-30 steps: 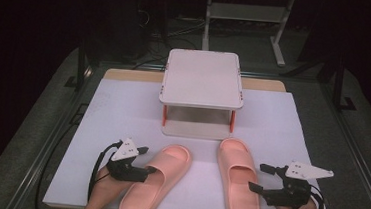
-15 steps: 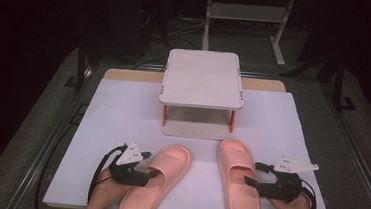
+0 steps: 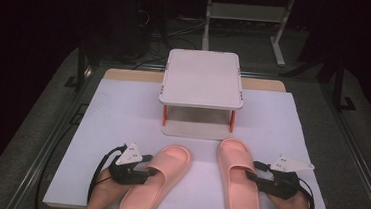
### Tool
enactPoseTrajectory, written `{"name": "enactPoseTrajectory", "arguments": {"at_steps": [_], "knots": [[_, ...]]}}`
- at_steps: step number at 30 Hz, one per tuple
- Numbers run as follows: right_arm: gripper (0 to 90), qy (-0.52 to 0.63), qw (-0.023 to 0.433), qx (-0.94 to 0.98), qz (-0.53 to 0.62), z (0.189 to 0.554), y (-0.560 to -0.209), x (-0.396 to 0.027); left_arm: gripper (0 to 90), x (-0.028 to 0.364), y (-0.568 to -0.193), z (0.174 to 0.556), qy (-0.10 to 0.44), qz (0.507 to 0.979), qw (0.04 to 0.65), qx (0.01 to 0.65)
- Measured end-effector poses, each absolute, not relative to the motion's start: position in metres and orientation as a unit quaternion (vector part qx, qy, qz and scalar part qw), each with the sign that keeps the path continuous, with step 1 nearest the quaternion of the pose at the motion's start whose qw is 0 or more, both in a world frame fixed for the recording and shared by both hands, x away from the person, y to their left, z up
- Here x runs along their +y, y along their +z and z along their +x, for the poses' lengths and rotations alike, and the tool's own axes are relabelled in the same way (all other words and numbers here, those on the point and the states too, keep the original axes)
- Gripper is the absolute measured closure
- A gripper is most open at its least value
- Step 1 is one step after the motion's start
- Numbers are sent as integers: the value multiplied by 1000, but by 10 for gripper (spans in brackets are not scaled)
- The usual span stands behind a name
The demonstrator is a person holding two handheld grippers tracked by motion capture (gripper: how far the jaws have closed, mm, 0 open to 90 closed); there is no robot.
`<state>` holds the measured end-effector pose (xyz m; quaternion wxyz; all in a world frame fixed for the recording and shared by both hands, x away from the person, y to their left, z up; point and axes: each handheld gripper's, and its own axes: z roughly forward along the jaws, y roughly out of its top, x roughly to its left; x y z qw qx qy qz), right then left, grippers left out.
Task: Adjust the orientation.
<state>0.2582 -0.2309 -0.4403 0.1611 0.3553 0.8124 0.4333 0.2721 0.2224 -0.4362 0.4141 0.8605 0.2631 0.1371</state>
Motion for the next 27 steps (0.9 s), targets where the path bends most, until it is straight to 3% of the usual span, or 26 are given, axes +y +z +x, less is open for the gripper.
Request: {"name": "enactPoseTrajectory", "arguments": {"at_steps": [21,27], "knots": [[700,438,160,812,352,258,-437,-238,771,233,-432,273,150,857,412,271],[738,436,158,812,353,258,-437,-241,804,235,-431,273,149,855,411,279]]}}
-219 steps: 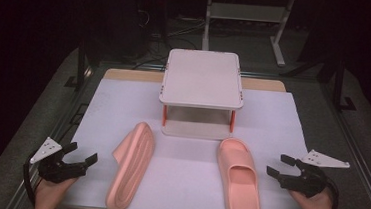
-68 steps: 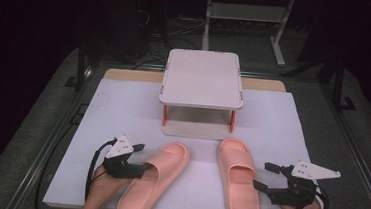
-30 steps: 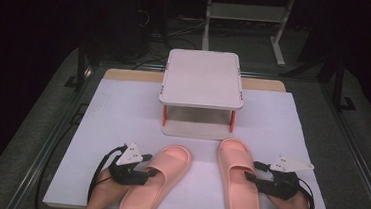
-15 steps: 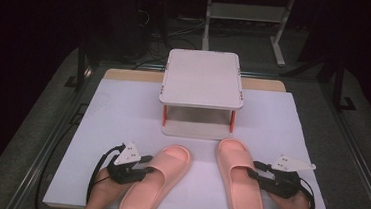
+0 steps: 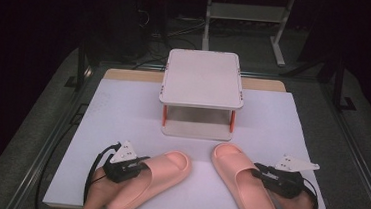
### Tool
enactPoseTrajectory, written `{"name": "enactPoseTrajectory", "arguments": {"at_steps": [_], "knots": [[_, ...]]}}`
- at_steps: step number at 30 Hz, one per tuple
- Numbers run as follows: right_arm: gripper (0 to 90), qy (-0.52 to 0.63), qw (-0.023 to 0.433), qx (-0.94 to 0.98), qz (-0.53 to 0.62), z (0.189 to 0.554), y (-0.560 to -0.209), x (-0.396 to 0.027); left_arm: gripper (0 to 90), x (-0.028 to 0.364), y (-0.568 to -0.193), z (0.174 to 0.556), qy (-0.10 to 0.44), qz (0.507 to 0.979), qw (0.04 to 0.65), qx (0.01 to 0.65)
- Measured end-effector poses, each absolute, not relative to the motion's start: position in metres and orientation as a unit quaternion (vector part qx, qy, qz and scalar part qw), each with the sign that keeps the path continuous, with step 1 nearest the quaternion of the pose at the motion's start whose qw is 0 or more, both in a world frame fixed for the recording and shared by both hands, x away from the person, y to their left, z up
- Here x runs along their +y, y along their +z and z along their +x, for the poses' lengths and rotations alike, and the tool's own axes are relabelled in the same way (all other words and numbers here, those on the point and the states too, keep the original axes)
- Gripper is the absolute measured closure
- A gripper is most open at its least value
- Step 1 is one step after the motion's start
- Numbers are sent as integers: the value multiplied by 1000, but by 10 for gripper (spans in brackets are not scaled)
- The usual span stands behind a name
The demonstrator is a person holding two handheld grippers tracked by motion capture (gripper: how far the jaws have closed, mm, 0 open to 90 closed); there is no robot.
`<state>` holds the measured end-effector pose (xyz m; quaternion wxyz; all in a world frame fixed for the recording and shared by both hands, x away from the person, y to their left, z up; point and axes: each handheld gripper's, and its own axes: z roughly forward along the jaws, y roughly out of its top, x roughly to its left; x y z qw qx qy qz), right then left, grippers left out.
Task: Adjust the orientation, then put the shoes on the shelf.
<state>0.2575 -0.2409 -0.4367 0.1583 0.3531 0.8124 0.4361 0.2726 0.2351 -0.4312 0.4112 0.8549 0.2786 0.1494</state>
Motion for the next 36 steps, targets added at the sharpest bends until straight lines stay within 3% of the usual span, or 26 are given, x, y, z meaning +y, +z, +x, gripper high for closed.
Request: {"name": "enactPoseTrajectory", "arguments": {"at_steps": [15,36], "knots": [[829,439,150,807,365,256,-435,-250,821,257,-420,274,152,826,440,318],[834,478,147,793,347,244,-407,-249,821,267,-394,269,173,813,455,319]]}}
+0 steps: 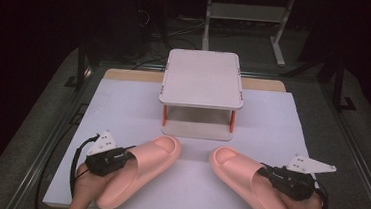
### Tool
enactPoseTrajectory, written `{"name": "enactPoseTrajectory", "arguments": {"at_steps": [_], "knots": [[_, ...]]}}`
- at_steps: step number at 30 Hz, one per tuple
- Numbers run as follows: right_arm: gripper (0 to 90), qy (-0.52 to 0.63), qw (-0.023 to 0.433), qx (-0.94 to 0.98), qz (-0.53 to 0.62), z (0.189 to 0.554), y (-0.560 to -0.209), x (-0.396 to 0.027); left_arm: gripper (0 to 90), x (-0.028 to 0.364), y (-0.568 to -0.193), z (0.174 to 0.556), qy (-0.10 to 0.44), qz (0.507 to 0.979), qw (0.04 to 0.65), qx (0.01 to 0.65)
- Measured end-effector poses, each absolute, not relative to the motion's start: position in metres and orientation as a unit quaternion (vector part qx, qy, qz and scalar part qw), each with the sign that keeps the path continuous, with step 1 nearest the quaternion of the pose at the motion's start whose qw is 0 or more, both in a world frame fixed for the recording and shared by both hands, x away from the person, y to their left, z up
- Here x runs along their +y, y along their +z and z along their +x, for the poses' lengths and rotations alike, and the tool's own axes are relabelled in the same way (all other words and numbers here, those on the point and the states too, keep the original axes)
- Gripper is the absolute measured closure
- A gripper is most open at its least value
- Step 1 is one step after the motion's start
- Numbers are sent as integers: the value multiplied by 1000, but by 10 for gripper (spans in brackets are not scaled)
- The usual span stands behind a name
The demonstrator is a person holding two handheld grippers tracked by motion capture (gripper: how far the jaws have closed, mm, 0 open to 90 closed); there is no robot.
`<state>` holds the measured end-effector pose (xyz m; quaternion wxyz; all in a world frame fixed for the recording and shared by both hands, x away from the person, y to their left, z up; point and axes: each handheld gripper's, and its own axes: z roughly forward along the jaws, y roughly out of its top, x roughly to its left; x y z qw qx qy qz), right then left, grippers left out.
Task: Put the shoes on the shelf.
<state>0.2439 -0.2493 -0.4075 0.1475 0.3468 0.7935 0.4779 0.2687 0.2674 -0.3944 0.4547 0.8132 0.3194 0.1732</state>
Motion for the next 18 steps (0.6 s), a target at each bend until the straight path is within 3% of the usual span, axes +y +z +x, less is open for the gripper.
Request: {"name": "enactPoseTrajectory", "arguments": {"at_steps": [18], "knots": [[834,498,131,799,311,251,-354,-237,821,270,-323,278,200,811,469,287]]}}
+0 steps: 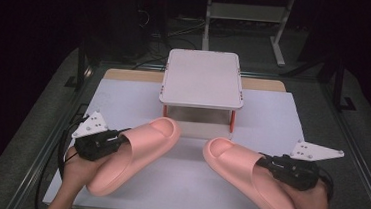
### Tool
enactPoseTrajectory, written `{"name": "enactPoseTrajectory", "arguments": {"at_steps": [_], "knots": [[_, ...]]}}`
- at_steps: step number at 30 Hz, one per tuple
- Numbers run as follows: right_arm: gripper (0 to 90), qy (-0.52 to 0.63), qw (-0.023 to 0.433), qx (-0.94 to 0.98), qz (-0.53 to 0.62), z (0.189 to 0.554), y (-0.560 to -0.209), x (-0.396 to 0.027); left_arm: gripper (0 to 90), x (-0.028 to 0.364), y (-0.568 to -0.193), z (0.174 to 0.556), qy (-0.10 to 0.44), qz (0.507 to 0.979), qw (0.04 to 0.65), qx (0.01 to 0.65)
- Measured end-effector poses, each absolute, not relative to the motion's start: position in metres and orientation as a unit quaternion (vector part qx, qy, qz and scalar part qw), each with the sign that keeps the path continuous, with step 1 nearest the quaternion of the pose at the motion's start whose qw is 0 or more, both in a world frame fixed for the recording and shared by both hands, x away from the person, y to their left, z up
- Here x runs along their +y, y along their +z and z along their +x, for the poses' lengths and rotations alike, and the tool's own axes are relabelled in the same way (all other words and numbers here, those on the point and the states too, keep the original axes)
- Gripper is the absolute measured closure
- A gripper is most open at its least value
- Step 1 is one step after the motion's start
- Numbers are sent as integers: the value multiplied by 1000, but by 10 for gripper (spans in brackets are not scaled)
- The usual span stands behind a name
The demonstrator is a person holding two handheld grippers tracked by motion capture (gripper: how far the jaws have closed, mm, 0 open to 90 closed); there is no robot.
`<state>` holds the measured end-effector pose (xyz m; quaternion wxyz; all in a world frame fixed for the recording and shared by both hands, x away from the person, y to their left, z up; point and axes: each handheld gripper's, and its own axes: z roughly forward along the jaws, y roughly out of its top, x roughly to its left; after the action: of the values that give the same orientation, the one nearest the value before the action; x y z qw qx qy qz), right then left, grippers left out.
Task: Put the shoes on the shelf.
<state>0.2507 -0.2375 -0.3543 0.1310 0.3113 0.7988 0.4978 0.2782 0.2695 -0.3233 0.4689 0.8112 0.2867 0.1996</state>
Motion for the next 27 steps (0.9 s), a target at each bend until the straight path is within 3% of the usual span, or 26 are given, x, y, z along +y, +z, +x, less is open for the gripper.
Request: {"name": "enactPoseTrajectory", "arguments": {"at_steps": [16,27], "knots": [[833,506,130,806,277,270,-307,-233,821,263,-284,307,203,814,466,279],[833,509,119,812,259,302,-282,-225,821,261,-267,335,210,812,459,292]]}}
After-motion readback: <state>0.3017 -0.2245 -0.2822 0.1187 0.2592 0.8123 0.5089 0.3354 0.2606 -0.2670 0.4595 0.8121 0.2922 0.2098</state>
